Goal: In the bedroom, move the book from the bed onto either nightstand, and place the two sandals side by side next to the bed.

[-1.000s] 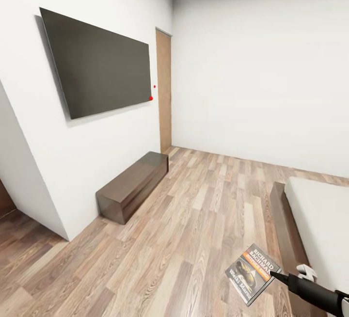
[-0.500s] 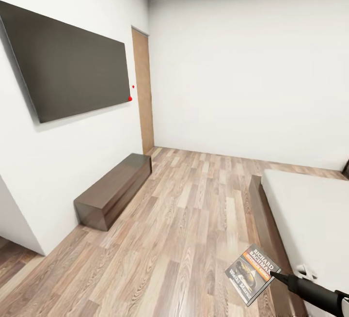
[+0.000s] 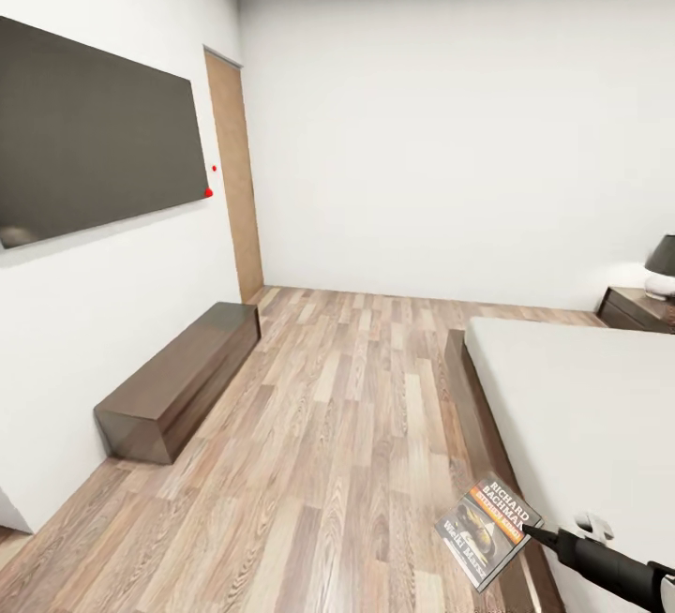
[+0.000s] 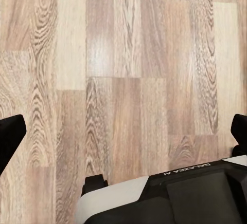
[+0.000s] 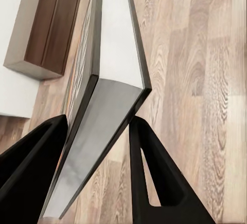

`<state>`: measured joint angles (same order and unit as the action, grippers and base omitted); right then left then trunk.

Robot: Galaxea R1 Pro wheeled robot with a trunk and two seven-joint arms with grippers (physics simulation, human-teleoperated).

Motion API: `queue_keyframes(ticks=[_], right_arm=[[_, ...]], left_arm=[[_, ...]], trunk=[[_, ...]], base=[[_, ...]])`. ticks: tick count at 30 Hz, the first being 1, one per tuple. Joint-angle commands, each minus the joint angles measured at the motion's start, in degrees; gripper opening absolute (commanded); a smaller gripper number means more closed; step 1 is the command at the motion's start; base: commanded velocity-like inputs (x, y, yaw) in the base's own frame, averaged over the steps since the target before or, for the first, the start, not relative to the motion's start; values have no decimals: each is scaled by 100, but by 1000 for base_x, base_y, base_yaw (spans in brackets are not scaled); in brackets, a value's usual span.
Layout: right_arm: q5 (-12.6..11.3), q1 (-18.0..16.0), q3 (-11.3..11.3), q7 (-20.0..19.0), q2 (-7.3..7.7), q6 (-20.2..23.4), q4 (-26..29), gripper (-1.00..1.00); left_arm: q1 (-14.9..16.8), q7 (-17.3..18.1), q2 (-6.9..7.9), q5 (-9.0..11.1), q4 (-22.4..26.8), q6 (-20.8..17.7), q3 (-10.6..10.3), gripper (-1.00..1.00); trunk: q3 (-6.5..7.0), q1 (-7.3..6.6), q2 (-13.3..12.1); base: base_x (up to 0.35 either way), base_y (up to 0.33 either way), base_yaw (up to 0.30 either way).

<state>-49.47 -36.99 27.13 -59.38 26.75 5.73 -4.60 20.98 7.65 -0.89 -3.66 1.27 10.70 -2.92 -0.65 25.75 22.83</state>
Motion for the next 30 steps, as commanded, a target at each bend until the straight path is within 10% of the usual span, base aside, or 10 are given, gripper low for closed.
queue_keyframes(ticks=[1,30], right_arm=[[-63,-10,3,-29,-3,60,-14,-100],[-68,-10,3,-29,-3,60,-14,-100]], left_arm=[[3,-9,1,-38,-4,29,-25,100],[3,-9,1,-38,-4,29,-25,100]], trunk=[[-7,3,9],[-32,3,9]], base=[[0,0,-269],[0,0,-163]])
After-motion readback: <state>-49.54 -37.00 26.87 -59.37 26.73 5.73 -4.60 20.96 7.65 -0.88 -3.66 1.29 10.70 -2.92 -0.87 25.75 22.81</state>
